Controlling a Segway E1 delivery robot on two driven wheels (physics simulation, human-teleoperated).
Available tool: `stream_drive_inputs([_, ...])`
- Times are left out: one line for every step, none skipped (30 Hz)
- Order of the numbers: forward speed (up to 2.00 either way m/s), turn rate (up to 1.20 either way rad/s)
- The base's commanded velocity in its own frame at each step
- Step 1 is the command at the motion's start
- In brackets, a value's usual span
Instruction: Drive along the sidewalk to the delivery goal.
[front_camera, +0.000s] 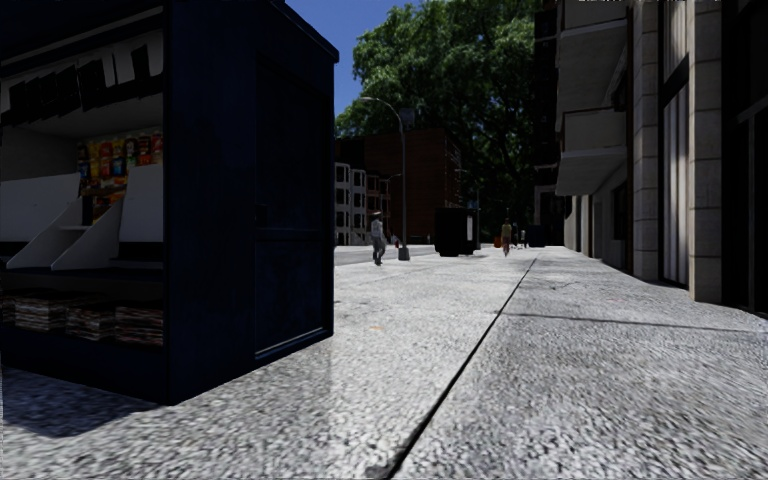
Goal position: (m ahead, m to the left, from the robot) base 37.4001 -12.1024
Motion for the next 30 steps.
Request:
stream_drive_inputs([2.0,-0.65])
stream_drive_inputs([2.0,-0.65])
stream_drive_inputs([2.0,-0.65])
stream_drive_inputs([2.0,-0.65])
stream_drive_inputs([2.0,-0.65])
stream_drive_inputs([2.0,-0.65])
stream_drive_inputs([2.0,-0.65])
stream_drive_inputs([2.0,-0.65])
stream_drive_inputs([2.0,-0.65])
stream_drive_inputs([2.0,-0.65])
stream_drive_inputs([2.0,-0.65])
stream_drive_inputs([2.0,-0.65])
stream_drive_inputs([2.0,-0.65])
stream_drive_inputs([2.0,-0.65])
stream_drive_inputs([2.0,-0.56])
stream_drive_inputs([2.0,-0.45])
stream_drive_inputs([2.0,-0.38])
stream_drive_inputs([2.0,-0.38])
stream_drive_inputs([2.0,-0.19])
stream_drive_inputs([2.0,0.0])
stream_drive_inputs([2.0,0.0])
stream_drive_inputs([2.0,0.0])
stream_drive_inputs([2.0,0.0])
stream_drive_inputs([2.0,0.0])
stream_drive_inputs([2.0,0.0])
stream_drive_inputs([2.0,0.0])
stream_drive_inputs([2.0,0.0])
stream_drive_inputs([2.0,0.0])
stream_drive_inputs([2.0,0.0])
stream_drive_inputs([2.0,0.0])
